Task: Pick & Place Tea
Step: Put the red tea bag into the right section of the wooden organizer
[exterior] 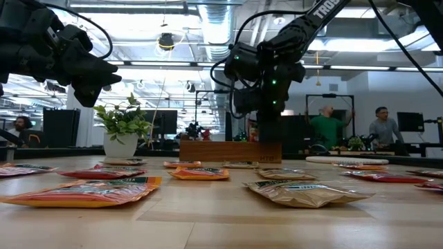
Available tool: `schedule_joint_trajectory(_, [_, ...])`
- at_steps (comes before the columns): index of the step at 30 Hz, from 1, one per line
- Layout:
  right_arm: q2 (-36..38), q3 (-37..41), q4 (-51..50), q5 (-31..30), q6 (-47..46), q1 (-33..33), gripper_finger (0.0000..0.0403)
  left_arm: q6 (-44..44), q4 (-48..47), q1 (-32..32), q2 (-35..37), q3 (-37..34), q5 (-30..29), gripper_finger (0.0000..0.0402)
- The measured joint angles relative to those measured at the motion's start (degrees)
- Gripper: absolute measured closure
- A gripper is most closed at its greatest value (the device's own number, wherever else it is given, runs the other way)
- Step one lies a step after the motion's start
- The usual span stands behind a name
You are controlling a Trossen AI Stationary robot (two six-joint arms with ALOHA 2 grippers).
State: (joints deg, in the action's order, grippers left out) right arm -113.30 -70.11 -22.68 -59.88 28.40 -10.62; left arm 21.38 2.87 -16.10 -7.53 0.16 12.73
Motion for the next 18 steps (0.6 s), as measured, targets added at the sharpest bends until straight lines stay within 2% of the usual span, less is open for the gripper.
schedule_joint_trajectory(3, [0.0, 0.0, 0.0, 1.9, 0.0, 0.1, 0.0403, 0.1, 0.0, 0.0, 0.0, 0.0, 0.0, 0.0296])
schedule_joint_trajectory(14, [0.0, 0.0, -0.5, 1.6, 0.0, 0.1, 0.0402, 0.1, 0.0, 0.0, 0.0, 0.0, 0.0, 0.0296])
schedule_joint_trajectory(18, [0.0, 0.0, -0.9, 1.6, 0.0, 0.1, 0.0382, 0.1, 0.0, 0.0, 0.0, 0.0, 0.0, 0.0296])
